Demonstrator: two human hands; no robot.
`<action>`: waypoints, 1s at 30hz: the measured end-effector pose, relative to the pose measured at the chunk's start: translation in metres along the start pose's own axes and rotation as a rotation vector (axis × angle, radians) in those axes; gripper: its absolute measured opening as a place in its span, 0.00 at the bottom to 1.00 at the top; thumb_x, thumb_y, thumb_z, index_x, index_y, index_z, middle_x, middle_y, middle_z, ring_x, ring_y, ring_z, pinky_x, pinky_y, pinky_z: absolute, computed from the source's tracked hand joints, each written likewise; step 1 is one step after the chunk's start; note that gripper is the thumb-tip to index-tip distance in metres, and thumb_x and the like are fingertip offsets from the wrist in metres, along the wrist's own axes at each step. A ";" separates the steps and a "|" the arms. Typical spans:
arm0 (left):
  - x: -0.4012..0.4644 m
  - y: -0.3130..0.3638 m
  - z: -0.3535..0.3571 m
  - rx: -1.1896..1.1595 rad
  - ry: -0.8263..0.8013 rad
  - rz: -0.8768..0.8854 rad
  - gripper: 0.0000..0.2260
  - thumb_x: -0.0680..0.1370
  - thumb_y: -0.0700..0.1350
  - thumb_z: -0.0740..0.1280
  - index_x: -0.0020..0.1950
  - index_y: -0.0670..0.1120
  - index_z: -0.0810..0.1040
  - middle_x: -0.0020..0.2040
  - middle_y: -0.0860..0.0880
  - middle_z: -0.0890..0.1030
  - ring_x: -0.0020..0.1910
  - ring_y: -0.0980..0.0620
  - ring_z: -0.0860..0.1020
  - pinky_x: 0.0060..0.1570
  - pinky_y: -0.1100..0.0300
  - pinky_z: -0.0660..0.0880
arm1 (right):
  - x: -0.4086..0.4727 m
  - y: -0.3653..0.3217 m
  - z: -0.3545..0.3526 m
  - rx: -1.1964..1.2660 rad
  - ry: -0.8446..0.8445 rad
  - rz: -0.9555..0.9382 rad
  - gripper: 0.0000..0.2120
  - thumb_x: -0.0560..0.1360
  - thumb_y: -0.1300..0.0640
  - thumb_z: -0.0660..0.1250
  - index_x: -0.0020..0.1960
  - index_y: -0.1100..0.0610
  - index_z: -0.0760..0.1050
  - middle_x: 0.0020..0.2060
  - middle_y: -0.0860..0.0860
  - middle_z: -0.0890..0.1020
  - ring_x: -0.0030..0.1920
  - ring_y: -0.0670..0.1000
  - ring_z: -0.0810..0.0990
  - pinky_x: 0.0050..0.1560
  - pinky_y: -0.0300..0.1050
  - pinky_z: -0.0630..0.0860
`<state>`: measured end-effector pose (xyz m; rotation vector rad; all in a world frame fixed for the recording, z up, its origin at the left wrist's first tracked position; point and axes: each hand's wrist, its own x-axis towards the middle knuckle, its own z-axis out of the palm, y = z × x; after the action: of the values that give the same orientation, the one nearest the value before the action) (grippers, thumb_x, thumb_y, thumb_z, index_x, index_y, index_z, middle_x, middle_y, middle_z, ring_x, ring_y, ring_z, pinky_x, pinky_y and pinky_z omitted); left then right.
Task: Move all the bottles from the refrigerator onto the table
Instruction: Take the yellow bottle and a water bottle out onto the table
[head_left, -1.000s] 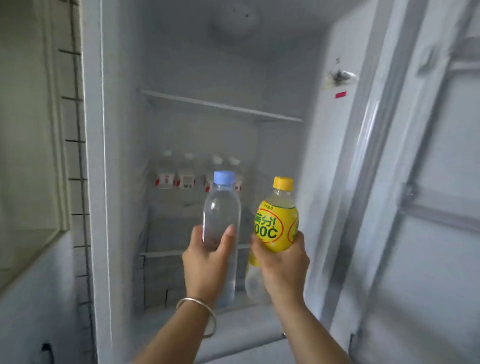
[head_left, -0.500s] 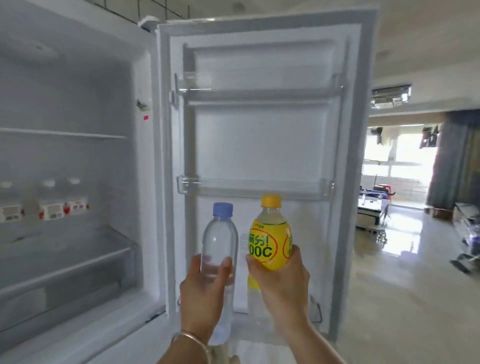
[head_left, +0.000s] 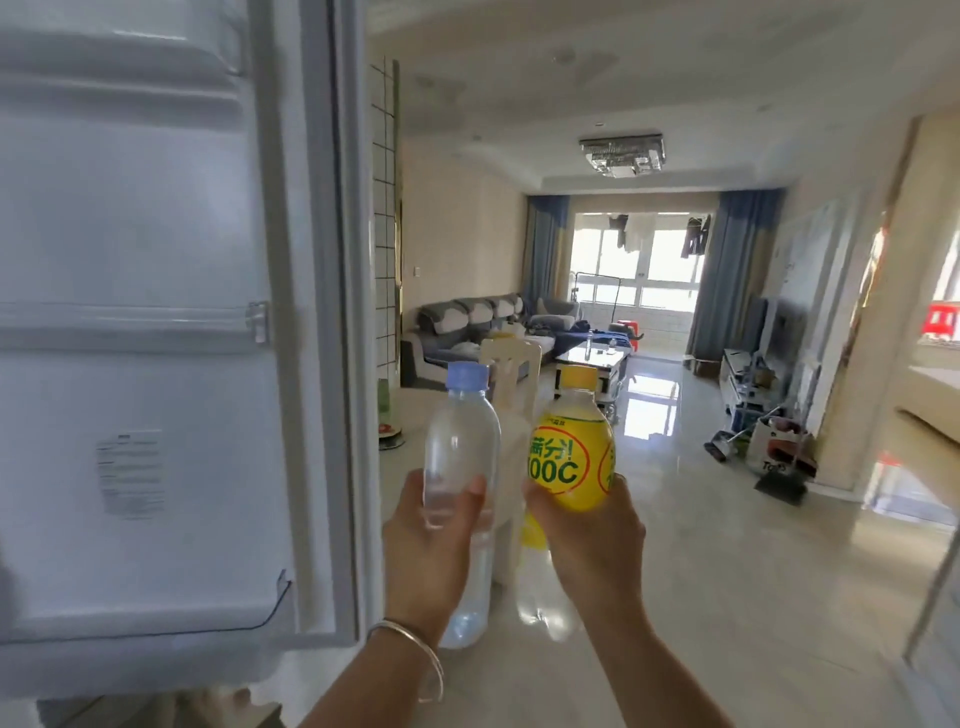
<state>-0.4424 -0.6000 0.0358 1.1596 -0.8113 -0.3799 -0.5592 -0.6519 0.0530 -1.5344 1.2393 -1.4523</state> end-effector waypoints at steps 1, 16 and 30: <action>0.003 -0.008 0.018 -0.003 -0.010 -0.018 0.22 0.60 0.66 0.68 0.44 0.51 0.77 0.37 0.52 0.85 0.36 0.52 0.84 0.44 0.43 0.80 | 0.015 0.012 -0.008 -0.013 0.011 0.022 0.20 0.62 0.45 0.75 0.46 0.53 0.72 0.36 0.46 0.77 0.41 0.54 0.78 0.42 0.45 0.73; 0.213 -0.161 0.173 0.055 0.051 -0.198 0.27 0.56 0.68 0.70 0.45 0.51 0.76 0.35 0.50 0.84 0.39 0.49 0.84 0.48 0.43 0.80 | 0.266 0.135 0.080 -0.142 -0.020 0.121 0.22 0.64 0.44 0.75 0.47 0.53 0.68 0.34 0.46 0.71 0.40 0.54 0.72 0.42 0.43 0.67; 0.411 -0.278 0.160 0.261 0.410 -0.320 0.15 0.65 0.56 0.76 0.42 0.53 0.72 0.39 0.54 0.81 0.40 0.54 0.80 0.41 0.60 0.75 | 0.450 0.200 0.300 -0.100 -0.422 0.113 0.24 0.64 0.42 0.73 0.52 0.55 0.73 0.43 0.53 0.79 0.41 0.55 0.73 0.35 0.43 0.65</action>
<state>-0.2491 -1.0785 -0.0415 1.5560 -0.3202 -0.2881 -0.3353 -1.1774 -0.0265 -1.6980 1.1309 -0.9423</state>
